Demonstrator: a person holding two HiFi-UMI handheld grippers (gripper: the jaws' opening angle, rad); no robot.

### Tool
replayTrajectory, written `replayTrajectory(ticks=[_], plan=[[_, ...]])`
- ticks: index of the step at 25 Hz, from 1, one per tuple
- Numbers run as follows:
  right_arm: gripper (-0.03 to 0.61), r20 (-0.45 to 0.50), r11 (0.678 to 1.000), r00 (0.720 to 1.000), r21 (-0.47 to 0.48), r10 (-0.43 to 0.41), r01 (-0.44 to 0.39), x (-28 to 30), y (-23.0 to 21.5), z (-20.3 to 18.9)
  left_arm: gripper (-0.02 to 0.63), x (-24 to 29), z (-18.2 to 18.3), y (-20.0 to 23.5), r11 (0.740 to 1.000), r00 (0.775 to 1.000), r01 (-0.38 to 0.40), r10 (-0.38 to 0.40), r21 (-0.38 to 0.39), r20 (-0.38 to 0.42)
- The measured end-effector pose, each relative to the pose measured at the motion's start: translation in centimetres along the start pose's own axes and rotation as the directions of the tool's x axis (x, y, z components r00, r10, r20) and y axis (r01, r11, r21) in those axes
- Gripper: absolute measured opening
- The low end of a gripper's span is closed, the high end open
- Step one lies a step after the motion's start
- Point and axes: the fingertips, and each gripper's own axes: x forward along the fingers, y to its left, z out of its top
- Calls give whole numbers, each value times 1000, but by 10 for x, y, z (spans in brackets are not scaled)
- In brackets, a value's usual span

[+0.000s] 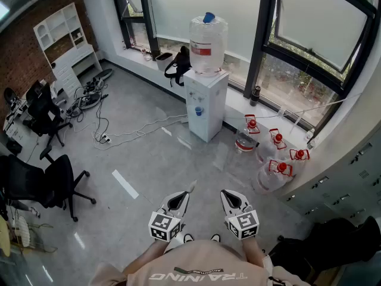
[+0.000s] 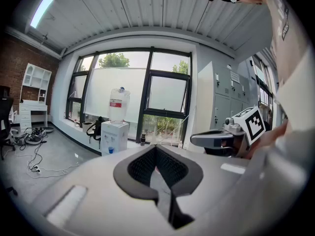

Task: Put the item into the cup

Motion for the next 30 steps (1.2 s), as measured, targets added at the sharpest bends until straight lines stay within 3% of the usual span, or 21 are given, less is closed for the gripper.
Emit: replayTrajectory(ticks=[12,30], plan=[[11,-3,999,1000,31,-24,24,9,-4,-4,8,6,-5,15,1000,1000,-1,1,0,-21],[11,9,990,991,58,-130,129,58,0,13,8,6,11,94,1000,1000,19,-19,11,25]])
